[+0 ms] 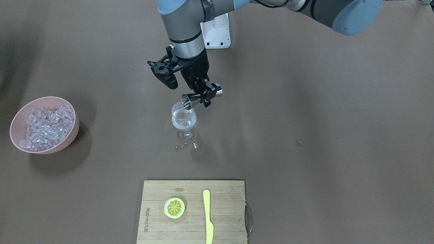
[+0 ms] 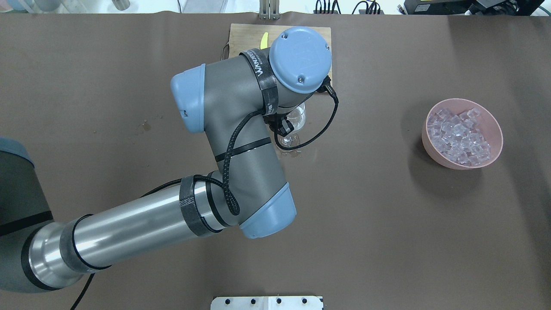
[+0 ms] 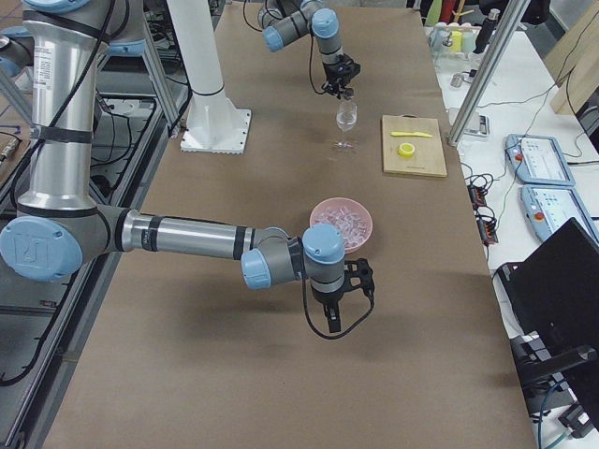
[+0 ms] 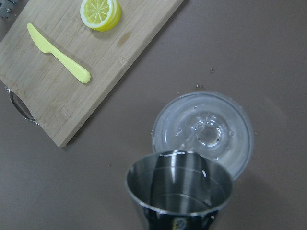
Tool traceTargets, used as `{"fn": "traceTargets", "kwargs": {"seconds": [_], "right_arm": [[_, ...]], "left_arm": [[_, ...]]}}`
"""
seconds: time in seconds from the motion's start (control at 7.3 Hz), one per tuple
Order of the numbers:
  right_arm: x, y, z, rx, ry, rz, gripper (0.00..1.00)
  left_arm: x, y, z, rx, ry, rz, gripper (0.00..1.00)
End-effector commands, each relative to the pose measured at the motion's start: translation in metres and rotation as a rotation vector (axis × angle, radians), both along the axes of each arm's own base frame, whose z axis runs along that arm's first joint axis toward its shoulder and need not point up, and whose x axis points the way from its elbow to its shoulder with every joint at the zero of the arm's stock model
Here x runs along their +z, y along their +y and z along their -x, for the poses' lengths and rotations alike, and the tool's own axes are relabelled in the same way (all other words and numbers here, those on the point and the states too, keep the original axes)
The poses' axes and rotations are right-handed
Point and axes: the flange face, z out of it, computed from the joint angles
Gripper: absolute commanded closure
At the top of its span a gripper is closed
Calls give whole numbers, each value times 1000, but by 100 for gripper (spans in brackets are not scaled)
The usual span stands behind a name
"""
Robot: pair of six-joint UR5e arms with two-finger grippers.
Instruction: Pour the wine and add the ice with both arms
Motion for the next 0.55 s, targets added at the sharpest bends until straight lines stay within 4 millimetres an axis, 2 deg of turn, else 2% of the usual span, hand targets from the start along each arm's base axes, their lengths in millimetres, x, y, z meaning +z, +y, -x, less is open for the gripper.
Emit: {"fn": "traceTargets", "kwargs": {"seconds": [0.0, 0.41], "right_arm": [[-1, -1, 0, 0, 0, -2, 0], [0, 0, 0, 0, 0, 0, 0]], "left_arm": [[-7, -2, 1, -8, -46, -6, 100], [-13, -3, 2, 1, -136, 4, 100]]}}
